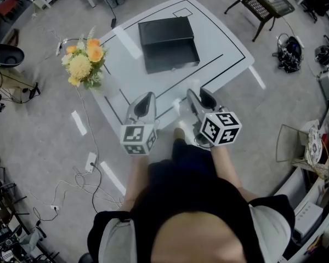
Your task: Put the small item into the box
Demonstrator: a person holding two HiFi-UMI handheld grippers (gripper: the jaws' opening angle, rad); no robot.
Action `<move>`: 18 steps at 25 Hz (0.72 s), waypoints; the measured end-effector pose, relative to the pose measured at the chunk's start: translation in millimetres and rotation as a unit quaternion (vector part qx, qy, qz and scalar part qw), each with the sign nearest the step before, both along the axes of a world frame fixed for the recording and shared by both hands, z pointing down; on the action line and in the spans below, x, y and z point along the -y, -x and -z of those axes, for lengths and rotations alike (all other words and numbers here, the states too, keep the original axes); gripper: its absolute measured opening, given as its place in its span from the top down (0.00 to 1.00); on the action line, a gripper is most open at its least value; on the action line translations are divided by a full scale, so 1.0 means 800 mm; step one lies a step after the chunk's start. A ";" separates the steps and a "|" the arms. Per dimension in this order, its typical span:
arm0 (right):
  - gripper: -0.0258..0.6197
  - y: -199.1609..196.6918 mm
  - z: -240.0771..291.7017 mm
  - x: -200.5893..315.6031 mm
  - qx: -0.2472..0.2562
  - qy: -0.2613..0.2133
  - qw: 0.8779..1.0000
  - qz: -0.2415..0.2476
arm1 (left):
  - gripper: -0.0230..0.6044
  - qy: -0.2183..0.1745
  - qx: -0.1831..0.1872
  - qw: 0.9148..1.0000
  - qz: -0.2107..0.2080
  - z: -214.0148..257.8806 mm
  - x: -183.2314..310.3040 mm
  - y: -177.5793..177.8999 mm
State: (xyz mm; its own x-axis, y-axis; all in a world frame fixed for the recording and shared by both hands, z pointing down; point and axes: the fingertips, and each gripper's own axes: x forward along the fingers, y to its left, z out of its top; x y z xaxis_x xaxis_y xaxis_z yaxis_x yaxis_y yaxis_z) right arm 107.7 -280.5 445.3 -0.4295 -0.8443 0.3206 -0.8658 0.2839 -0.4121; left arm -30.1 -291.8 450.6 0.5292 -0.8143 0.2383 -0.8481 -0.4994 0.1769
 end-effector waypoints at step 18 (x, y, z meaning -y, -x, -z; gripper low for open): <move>0.75 -0.033 -0.006 0.075 -0.028 -0.014 0.999 0.026 | 0.95 -0.003 -0.001 1.000 0.031 -0.011 0.071 -0.028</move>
